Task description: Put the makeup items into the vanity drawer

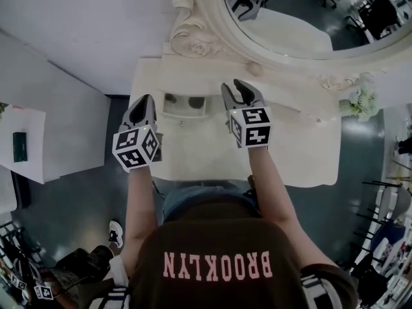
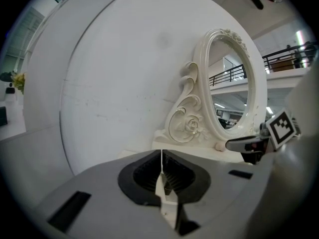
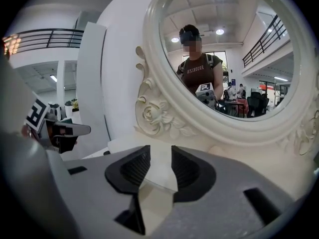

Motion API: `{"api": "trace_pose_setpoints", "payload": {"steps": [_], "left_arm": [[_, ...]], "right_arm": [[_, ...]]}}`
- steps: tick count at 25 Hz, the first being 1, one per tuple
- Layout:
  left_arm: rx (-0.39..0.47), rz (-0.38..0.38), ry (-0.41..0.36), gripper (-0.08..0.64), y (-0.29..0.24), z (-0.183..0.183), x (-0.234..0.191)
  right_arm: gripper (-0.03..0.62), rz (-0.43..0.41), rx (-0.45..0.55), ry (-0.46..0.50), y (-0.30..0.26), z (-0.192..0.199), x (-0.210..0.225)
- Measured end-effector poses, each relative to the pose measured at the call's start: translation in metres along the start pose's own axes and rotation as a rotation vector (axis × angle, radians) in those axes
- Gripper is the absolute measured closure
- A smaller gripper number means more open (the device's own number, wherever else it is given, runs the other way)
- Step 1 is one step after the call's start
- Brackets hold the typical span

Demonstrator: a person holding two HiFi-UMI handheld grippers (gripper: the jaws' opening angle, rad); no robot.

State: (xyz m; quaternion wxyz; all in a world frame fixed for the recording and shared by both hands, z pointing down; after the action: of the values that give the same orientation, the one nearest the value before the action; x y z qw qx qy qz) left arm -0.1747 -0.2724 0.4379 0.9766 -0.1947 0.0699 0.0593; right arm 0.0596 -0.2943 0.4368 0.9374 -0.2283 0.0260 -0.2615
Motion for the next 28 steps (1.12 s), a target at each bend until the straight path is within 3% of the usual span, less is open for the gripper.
{"api": "trace_pose_setpoints", "payload": {"steps": [6, 12, 20, 28], "left_arm": [[-0.014, -0.033, -0.009, 0.552, -0.005, 0.005, 0.019], [-0.019, -0.079, -0.014, 0.552, 0.002, 0.006, 0.023], [-0.038, -0.132, -0.029, 0.552, 0.009, 0.011, 0.018], [-0.043, -0.142, -0.051, 0.552, 0.004, 0.008, 0.01]], "right_arm": [[0.444, 0.035, -0.001, -0.019, 0.019, 0.011, 0.047], [0.3, 0.07, -0.006, -0.03, 0.026, 0.019, 0.082], [0.297, 0.154, -0.06, -0.111, 0.005, 0.036, 0.125], [0.288, 0.293, -0.213, -0.15, -0.013, 0.047, 0.14]]}}
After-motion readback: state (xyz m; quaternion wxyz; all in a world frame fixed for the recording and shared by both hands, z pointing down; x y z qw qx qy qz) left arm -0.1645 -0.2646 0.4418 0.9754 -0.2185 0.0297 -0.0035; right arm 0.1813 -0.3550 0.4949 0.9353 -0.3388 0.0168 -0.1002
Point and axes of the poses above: the fingertips, and each gripper's own axes: y backward along the fingers, x to its right, z out of its underside, the point moved 1 cm from there along y, backward along the fingers, and after that the axes turned 8 degrees about -z, right-handed, at the moved point
